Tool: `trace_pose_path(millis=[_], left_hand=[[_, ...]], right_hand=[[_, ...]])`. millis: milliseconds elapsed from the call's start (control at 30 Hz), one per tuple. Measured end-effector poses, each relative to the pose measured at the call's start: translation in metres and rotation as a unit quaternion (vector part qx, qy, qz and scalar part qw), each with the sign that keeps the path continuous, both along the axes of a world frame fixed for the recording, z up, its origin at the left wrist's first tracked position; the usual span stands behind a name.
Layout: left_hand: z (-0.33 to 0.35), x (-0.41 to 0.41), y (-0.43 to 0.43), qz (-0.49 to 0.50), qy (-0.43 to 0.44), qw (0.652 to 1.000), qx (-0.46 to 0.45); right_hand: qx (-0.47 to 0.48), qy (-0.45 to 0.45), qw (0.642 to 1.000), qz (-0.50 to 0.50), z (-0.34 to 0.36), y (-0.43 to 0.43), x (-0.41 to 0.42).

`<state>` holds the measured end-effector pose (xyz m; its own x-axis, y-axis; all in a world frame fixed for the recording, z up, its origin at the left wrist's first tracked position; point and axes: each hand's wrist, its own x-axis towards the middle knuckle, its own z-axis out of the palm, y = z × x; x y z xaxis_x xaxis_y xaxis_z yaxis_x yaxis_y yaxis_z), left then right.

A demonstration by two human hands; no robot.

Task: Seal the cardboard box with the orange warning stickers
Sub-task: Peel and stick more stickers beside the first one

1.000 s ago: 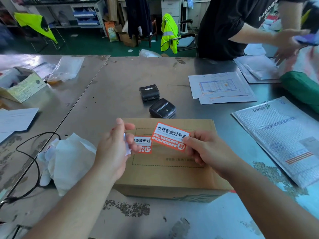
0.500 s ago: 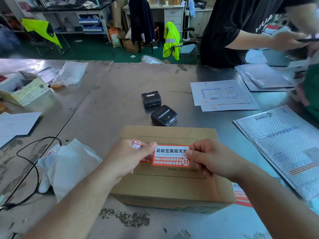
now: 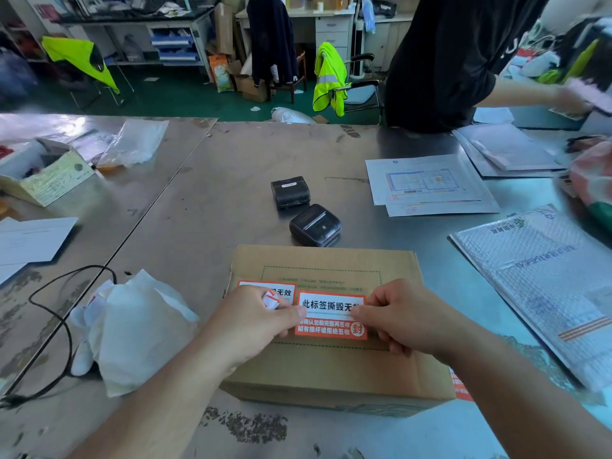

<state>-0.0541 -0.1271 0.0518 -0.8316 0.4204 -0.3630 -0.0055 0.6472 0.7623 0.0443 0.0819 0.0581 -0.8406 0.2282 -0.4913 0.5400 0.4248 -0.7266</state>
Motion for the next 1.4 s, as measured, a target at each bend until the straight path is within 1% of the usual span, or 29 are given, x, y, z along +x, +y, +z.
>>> trace_pose_path(millis=[133,367,533,633,833,967,1267,1400], left_hand=[[-0.001,0.0,0.003,0.012,0.014,1.0,-0.015],[0.003,-0.004,0.008,-0.001,0.016,1.0,0.0],[0.0,-0.018,0.014,0.012,0.061,0.994,-0.086],[-0.002,-0.022,0.018,-0.005,0.082,0.989,-0.126],[-0.001,-0.02,0.023,-0.023,0.112,0.98,-0.165],[-0.002,-0.021,0.026,-0.03,0.12,0.978,-0.167],[-0.008,-0.023,0.026,-0.037,0.131,0.977,-0.162],[-0.009,-0.025,0.024,-0.036,0.12,0.981,-0.15]], right_hand=[[0.043,-0.028,0.999,0.014,0.0,-0.002,-0.002],[0.101,-0.054,0.993,0.013,0.002,-0.008,-0.016],[0.14,-0.064,0.988,0.025,0.004,-0.009,-0.028],[0.159,-0.072,0.984,0.026,0.001,-0.01,-0.032],[0.173,-0.072,0.982,0.024,-0.002,-0.009,-0.032],[0.191,-0.077,0.978,0.038,-0.002,-0.008,-0.033],[0.201,-0.078,0.975,0.048,-0.002,-0.009,-0.034],[0.197,-0.073,0.976,0.049,-0.001,-0.009,-0.034]])
